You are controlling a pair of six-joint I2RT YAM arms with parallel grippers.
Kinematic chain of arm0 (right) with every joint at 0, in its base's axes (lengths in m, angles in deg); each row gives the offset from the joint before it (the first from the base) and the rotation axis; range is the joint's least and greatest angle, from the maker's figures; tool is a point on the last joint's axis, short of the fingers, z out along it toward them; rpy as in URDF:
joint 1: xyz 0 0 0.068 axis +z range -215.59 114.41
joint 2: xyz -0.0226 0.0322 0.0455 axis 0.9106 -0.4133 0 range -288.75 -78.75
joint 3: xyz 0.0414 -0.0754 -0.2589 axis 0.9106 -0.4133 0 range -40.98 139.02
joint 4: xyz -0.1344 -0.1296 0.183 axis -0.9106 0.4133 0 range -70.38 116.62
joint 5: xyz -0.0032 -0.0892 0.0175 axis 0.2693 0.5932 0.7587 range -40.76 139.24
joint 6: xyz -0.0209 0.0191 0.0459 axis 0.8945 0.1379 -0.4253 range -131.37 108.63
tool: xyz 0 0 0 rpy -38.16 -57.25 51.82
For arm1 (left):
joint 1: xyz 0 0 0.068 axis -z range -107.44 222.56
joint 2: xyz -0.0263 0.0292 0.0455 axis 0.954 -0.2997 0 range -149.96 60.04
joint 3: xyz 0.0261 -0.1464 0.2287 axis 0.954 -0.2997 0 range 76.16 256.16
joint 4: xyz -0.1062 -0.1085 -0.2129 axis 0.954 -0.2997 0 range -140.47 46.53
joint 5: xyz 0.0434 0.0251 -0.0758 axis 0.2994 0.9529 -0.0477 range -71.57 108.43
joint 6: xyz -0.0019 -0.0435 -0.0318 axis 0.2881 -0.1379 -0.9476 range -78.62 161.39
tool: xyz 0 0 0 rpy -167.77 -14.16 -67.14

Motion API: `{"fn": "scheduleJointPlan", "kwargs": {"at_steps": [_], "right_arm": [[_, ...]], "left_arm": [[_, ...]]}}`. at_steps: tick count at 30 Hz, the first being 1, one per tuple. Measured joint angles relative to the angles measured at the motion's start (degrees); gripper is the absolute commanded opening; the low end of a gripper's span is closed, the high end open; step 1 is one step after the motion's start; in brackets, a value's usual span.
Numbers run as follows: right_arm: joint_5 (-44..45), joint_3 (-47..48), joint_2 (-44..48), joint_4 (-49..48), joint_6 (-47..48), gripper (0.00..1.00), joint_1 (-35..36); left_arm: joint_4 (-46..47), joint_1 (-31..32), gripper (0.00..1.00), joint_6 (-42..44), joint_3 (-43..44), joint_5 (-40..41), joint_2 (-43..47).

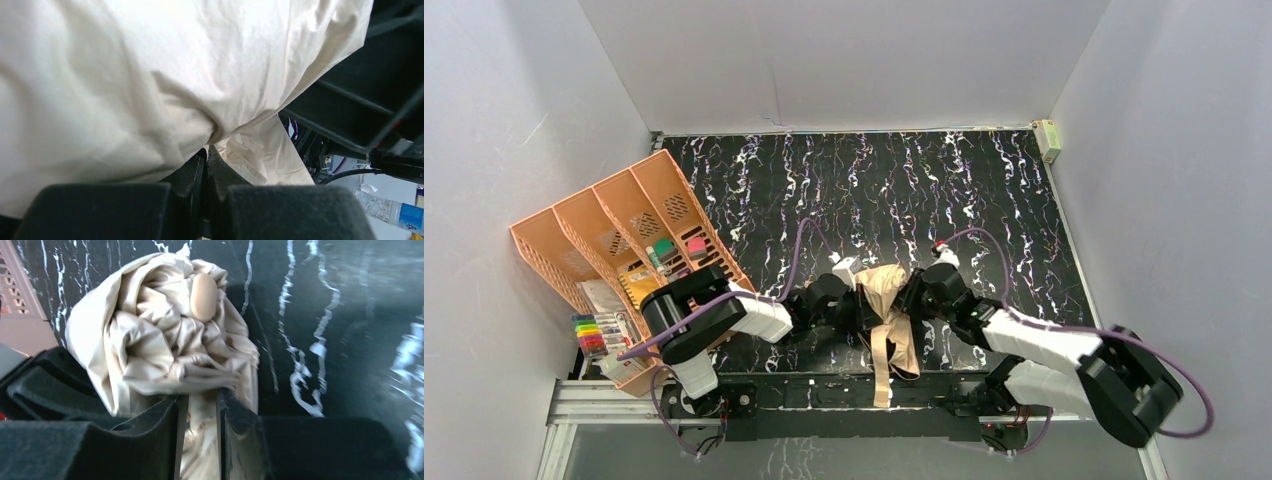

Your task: Put away the umbrella

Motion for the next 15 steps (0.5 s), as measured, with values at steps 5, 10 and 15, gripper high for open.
{"fn": "scheduleJointPlan", "kwargs": {"at_steps": [5, 10, 15], "right_arm": [[2.8, 0.8, 13.6, 13.5, 5.0, 0.28, -0.3], [-5.3, 4.3, 17.0, 15.0, 12.5, 0.21, -0.4], [-13.5, 7.8, 10.0, 11.6, 16.0, 0.13, -0.3]], "left_arm": [[-1.3, 0.2, 0.00, 0.8, 1.6, 0.0, -0.9], [-2.2, 0.3, 0.00, 1.6, 3.5, -0.4, -2.1], [-2.7, 0.4, 0.00, 2.3, 3.9, -0.5, -2.2]]}}
